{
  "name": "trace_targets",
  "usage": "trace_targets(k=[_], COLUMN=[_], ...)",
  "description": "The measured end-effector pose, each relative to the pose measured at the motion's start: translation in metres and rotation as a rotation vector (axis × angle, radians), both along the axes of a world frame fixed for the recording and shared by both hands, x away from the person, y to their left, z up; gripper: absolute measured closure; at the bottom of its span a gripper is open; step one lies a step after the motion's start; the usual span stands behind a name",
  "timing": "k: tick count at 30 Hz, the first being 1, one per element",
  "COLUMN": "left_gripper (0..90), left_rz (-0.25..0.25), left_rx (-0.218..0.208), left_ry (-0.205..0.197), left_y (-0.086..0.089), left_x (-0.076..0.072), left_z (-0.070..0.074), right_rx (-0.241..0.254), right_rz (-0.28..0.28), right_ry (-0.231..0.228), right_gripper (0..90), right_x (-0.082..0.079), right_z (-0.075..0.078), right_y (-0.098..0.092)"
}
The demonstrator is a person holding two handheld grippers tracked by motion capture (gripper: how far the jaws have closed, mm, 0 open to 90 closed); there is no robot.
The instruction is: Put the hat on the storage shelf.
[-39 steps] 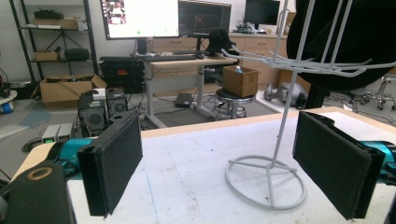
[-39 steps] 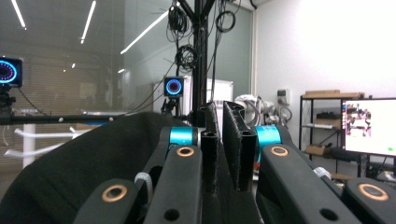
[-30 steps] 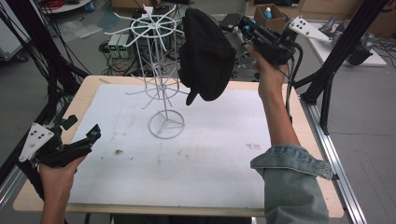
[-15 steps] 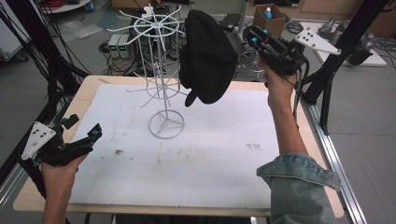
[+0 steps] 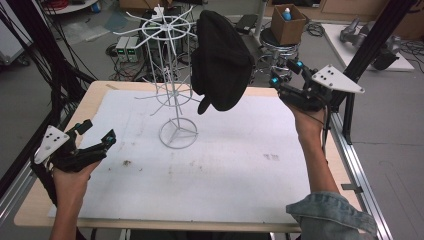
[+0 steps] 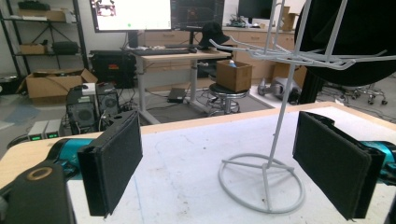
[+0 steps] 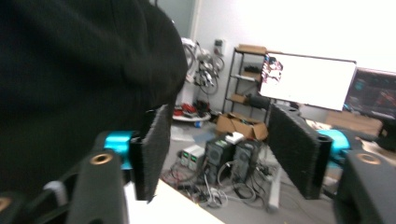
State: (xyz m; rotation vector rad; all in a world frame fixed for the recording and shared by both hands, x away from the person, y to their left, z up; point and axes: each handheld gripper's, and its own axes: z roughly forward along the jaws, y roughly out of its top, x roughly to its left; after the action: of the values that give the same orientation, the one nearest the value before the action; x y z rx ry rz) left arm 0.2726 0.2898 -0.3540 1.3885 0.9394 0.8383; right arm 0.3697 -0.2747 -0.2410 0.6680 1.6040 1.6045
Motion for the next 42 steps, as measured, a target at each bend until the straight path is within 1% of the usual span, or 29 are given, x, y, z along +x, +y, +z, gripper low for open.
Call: trace_targets(k=[3, 4, 6, 7, 10, 12, 14, 15, 17, 20, 21, 23, 25, 26, 27, 28, 32, 33, 34, 35, 36, 37, 38, 40, 42], left_gripper=[15.9, 15.9, 15.9, 15.9, 15.9, 15.9, 15.9, 15.9, 15.9, 15.9, 15.9, 15.9, 15.9, 15.9, 15.9, 15.9, 15.8, 15.9, 15.9, 15.9, 15.9, 15.9, 15.9, 15.9, 15.9], left_rz=[-0.009, -0.011, -0.020, -0.023, -0.034, -0.040, -0.043, -0.047, -0.049, -0.053, -0.056, -0.056, -0.057, -0.056, -0.055, -0.055, -0.047, -0.046, -0.044, -0.045, -0.046, -0.045, -0.044, -0.042, -0.046], left_rx=[-0.003, -0.007, -0.006, -0.003, -0.005, -0.005, -0.009, -0.007, -0.009, -0.008, -0.007, -0.007, -0.003, -0.003, -0.005, -0.005, -0.007, -0.009, -0.011, -0.010, -0.010, -0.010, -0.010, -0.016, -0.011], left_ry=[0.002, 0.000, -0.002, -0.004, -0.008, -0.008, -0.007, -0.006, -0.007, -0.005, -0.005, -0.006, -0.002, -0.002, 0.000, 0.000, -0.001, -0.001, -0.001, -0.002, -0.001, -0.002, 0.000, 0.001, 0.000], left_y=[-0.003, -0.004, -0.008, -0.009, -0.013, -0.014, -0.016, -0.016, -0.017, -0.019, -0.020, -0.020, -0.020, -0.020, -0.020, -0.019, -0.018, -0.018, -0.017, -0.017, -0.016, -0.016, -0.016, -0.015, -0.015], left_x=[0.004, 0.006, 0.008, 0.009, 0.012, 0.013, 0.015, 0.015, 0.016, 0.016, 0.017, 0.017, 0.017, 0.017, 0.017, 0.018, 0.017, 0.017, 0.017, 0.017, 0.017, 0.017, 0.017, 0.017, 0.017], left_z=[-0.001, -0.001, -0.001, -0.001, -0.001, -0.001, -0.001, -0.001, -0.002, -0.002, -0.002, -0.002, -0.002, -0.003, -0.003, -0.004, -0.004, -0.004, -0.004, -0.004, -0.004, -0.004, -0.004, -0.005, -0.005], right_rx=[-0.013, -0.014, -0.011, -0.003, 0.021, 0.055, 0.081, 0.087, 0.091, 0.121, 0.125, 0.132, 0.149, 0.151, 0.146, 0.136, 0.101, 0.094, 0.097, 0.096, 0.092, 0.065, 0.045, 0.050, 0.057], right_rz=[-0.031, -0.041, -0.063, -0.075, -0.110, -0.125, -0.131, -0.133, -0.144, -0.157, -0.160, -0.176, -0.187, -0.193, -0.202, -0.204, -0.188, -0.182, -0.180, -0.187, -0.196, -0.196, -0.203, -0.206, -0.203], right_ry=[0.000, 0.004, -0.004, 0.007, 0.008, 0.027, 0.045, 0.045, 0.061, 0.084, 0.082, 0.109, 0.095, 0.098, 0.125, 0.166, 0.238, 0.228, 0.210, 0.184, 0.184, 0.197, 0.201, 0.208, 0.209], right_gripper=[29.9, 28.1, 24.4, 21.9, 15.7, 12.3, 12.2, 12.1, 12.1, 11.7, 11.6, 10.4, 10.4, 10.4, 10.4, 10.4, 10.4, 10.4, 10.5, 10.4, 10.4, 10.4, 10.4, 10.4, 10.4], right_x=[-0.010, -0.012, -0.017, -0.020, -0.026, -0.031, -0.036, -0.038, -0.043, -0.051, -0.053, -0.057, -0.062, -0.063, -0.063, -0.062, -0.063, -0.064, -0.066, -0.070, -0.071, -0.071, -0.071, -0.073, -0.074], right_z=[-0.012, -0.015, -0.022, -0.025, -0.034, -0.041, -0.049, -0.053, -0.061, -0.076, -0.079, -0.085, -0.093, -0.096, -0.098, -0.099, -0.102, -0.105, -0.107, -0.113, -0.116, -0.120, -0.124, -0.130, -0.136], right_y=[-0.005, -0.007, -0.010, -0.012, -0.017, -0.021, -0.025, -0.026, -0.030, -0.036, -0.037, -0.040, -0.043, -0.043, -0.044, -0.044, -0.043, -0.043, -0.043, -0.042, -0.041, -0.041, -0.041, -0.042, -0.044])
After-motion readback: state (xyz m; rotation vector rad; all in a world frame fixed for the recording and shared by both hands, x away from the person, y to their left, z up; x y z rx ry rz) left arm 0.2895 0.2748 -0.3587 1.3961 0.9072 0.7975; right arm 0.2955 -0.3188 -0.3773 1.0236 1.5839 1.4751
